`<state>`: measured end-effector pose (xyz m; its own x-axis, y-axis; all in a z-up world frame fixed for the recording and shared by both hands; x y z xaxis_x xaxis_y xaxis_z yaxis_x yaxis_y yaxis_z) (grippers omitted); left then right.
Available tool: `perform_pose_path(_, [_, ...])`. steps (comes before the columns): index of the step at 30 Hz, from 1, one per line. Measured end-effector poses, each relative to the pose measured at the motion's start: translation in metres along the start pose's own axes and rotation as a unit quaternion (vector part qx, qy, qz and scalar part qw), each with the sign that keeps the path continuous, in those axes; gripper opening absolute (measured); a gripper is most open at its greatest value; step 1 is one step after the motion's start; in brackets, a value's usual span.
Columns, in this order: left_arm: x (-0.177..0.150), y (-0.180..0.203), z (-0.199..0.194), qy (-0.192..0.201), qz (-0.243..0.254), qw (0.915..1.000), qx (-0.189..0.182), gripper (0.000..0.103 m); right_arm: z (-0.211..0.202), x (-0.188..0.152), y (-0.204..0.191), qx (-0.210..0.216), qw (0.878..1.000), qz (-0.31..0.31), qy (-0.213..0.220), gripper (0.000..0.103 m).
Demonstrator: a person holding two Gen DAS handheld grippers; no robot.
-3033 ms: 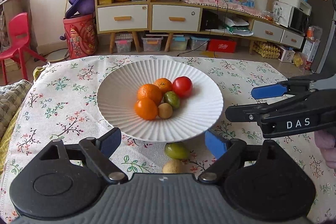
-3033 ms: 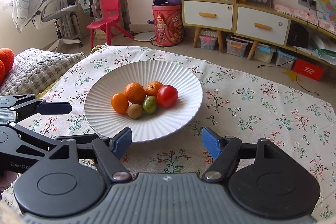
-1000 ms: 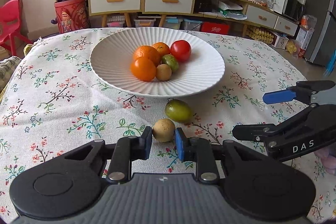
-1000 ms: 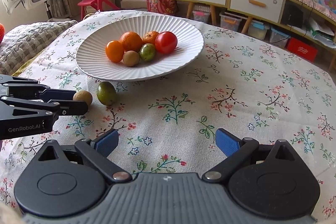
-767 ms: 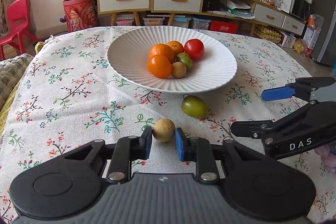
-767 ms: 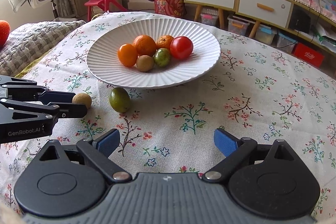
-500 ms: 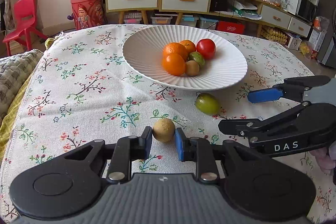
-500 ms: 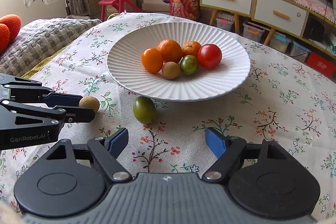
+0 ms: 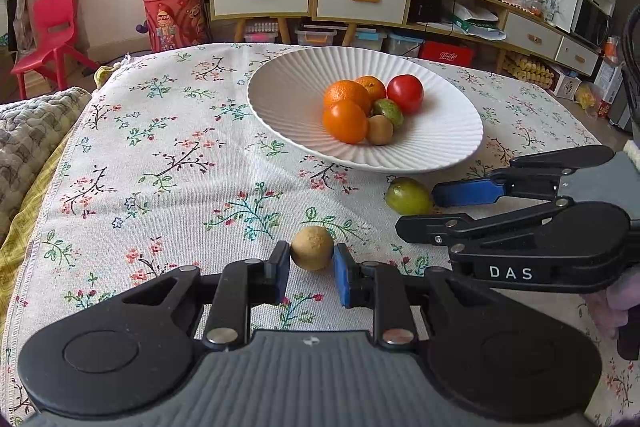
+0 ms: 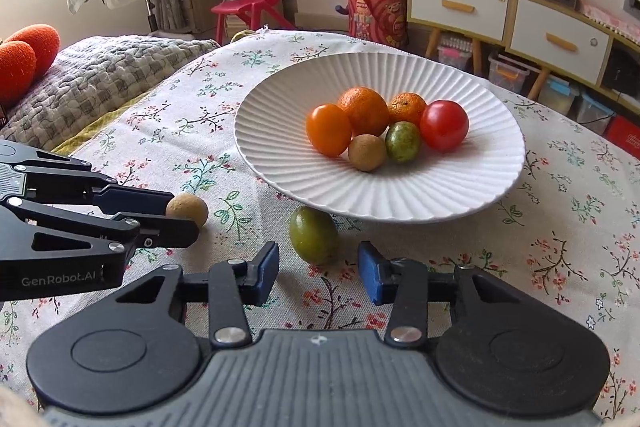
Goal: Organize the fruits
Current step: 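Grasp the second brown kiwi with the left gripper while the right grasps the green lime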
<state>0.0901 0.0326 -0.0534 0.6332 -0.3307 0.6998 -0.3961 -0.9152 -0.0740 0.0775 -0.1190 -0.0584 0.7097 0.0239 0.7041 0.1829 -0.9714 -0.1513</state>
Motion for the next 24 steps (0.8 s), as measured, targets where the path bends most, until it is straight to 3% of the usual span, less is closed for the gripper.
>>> perform_pose_path(8, [0.000,-0.001,0.002,-0.003,-0.001,1.0000,-0.001,0.007,-0.001,0.003,-0.001,0.006,1.000,-0.003,0.003,0.024])
perform_pose_path(24, [0.005,-0.004,-0.002,0.004,-0.004,1.0000,-0.005,0.007,-0.014,0.002,-0.006,0.028,1.000,-0.005,-0.011,0.023])
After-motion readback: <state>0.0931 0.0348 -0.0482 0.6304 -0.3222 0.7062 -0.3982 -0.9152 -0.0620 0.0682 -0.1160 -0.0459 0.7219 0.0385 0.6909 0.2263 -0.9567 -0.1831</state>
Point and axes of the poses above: each gripper's, at about its wrist camera, not at the fingertips, and z roughly the way its jaws point, y to its right, x to its top, the point moved 3 cm from there along z, roughly the way its jaws point, and after that the axes turned 9 degrees about z, right-handed, at the moved point
